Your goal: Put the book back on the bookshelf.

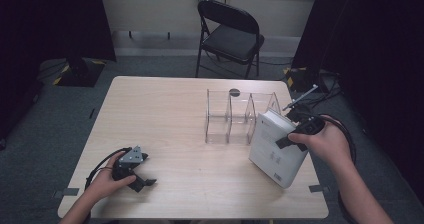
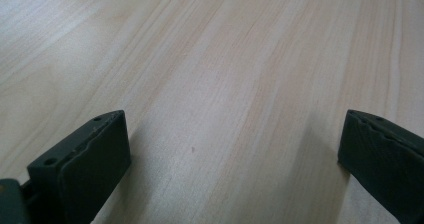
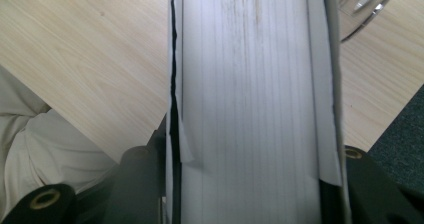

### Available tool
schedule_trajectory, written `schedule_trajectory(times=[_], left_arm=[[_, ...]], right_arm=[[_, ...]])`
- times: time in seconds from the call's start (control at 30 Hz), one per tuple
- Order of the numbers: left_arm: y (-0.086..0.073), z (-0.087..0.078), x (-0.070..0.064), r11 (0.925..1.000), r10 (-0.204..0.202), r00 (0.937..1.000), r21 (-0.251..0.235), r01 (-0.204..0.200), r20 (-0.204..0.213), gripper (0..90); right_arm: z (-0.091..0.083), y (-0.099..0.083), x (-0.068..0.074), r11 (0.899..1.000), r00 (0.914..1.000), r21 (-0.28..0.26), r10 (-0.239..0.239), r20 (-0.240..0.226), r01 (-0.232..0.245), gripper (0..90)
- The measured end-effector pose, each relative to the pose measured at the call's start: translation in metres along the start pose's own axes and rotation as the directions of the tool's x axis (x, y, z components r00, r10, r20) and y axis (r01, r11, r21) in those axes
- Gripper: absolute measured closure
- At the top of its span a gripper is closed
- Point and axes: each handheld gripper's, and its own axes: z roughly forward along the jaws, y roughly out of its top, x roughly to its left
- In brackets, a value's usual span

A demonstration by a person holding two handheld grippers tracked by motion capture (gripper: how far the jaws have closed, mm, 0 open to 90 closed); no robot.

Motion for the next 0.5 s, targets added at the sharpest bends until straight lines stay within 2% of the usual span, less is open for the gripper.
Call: schedule_trajectory(times=[0.5], left_arm=[[0.0001,0.0001,0.0001,1.0000,0.000,1.0000,0.000,0.000,0.001,0.0]], right_arm=[[0.0003,-0.0038,-0.0082,0.999,0.9992,0.004,0.036,0.018,-0.036,52.1]])
